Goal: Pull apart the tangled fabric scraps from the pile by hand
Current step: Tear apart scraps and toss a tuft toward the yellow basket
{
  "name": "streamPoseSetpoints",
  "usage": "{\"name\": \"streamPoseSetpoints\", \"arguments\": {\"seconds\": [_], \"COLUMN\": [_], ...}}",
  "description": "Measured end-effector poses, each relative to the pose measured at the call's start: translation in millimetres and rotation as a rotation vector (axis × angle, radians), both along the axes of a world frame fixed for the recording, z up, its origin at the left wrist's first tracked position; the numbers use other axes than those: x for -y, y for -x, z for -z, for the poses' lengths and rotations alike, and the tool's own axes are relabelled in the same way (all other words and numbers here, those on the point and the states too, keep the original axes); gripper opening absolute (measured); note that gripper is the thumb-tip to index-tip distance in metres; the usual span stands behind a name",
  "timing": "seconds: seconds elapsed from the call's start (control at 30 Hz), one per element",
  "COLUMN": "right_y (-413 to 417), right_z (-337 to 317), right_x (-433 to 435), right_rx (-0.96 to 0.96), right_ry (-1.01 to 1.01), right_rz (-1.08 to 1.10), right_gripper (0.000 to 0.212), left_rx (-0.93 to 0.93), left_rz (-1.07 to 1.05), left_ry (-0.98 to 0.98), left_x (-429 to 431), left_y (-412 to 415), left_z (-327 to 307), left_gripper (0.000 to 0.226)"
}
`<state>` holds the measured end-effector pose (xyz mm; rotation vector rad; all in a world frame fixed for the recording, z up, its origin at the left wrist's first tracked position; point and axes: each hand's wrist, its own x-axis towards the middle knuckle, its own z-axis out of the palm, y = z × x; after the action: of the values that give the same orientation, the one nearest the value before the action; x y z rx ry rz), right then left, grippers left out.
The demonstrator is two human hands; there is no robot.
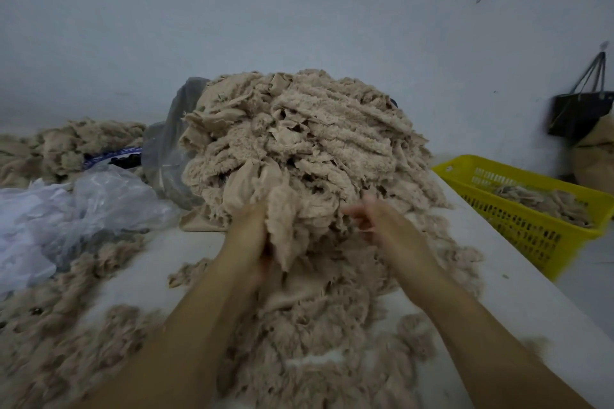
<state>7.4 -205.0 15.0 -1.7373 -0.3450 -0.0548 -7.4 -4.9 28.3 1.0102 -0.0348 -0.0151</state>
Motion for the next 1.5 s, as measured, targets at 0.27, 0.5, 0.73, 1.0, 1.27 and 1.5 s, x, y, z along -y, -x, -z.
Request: {"name": "streamPoseSetpoints", "arguments": {"seconds": [0.27,0.5,0.73,1.0,1.27,1.5], "right_y": [-7,-28,-14,-3,-2,3], "right_z": [13,-4,21,27,23,34], "right_x": [-13,44,-9,-24,-19,-27], "right_rx": [0.127,-0.194,-0.107,0.052,-0.005,0.092], "right_ry": [0.244,-1.140,0.006,0.234,0.061,0.311], "right_rz": [0.012,0.316,0.099,-0.076,-0.060,-0.326], "right_gripper": [0.025,0.045,0.028,0.043,0.040,0.039], "left_rx": [0.049,-0.045,0.051,0.049,-0.123,-0.365], "left_rz": [0.193,-0.331,-0.119,-0.055,0.081,0.139], "left_ry": [-0.407,-1.264,-1.016,-0.295,0.137,-0.041], "left_x": [21,-17,-4,17,15,15], "left_y": [-1,-24,-16,-7,-9,-7], "left_z": [14,30,32,20,18,18], "left_gripper": [0.080,0.026,0.026,0.024,0.033,0.031]}}
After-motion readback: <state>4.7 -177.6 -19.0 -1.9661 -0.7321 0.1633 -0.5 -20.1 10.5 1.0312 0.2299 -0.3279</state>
